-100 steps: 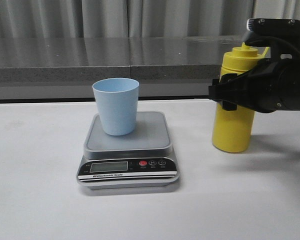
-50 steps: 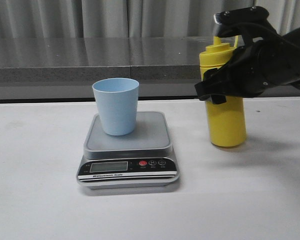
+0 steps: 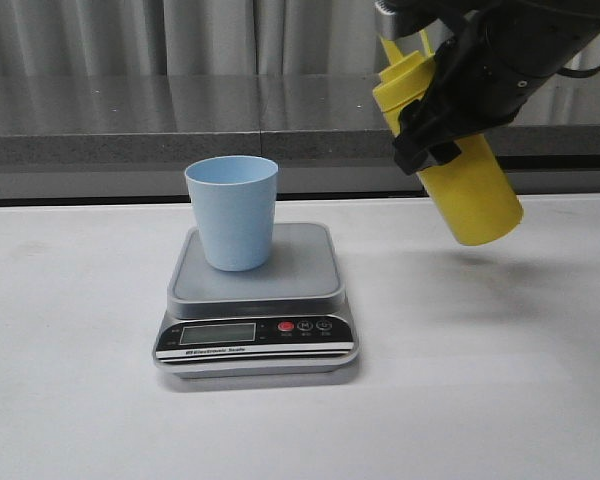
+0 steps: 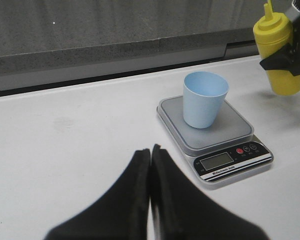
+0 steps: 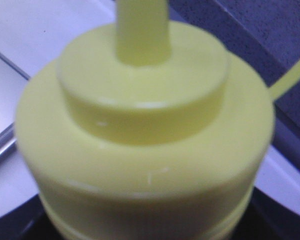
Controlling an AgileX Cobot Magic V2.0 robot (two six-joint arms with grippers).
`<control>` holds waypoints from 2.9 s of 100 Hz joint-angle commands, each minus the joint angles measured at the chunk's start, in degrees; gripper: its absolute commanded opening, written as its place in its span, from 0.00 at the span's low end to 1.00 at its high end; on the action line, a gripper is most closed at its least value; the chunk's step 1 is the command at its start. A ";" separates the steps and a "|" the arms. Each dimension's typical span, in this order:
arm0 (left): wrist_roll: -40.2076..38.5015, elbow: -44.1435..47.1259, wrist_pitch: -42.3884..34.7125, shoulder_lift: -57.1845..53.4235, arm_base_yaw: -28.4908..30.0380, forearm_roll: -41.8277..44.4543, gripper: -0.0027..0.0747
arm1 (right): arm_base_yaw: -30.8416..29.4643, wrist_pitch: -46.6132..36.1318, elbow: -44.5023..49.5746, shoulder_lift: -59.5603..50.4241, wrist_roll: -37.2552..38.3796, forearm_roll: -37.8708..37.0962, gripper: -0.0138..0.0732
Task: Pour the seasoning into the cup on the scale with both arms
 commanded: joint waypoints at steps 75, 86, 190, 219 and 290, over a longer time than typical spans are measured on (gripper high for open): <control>-0.33 -1.55 -3.93 0.47 0.11 -0.73 0.01 | 11.33 15.32 -6.82 -1.11 -0.40 -30.65 0.12; -0.33 -1.55 -3.93 0.47 0.11 -0.73 0.01 | 12.39 19.11 -9.92 0.10 -0.40 -32.68 0.10; -0.33 -1.55 -3.93 0.47 0.11 -0.73 0.01 | 22.21 31.07 -12.16 3.76 -11.88 -62.49 0.09; -0.33 -1.55 -3.93 0.47 0.11 -0.73 0.01 | 23.06 32.77 -12.06 3.76 -16.02 -62.49 0.09; -0.33 -1.55 -3.93 0.47 0.11 -0.73 0.01 | 21.05 29.84 -12.06 -0.99 33.38 -55.08 0.09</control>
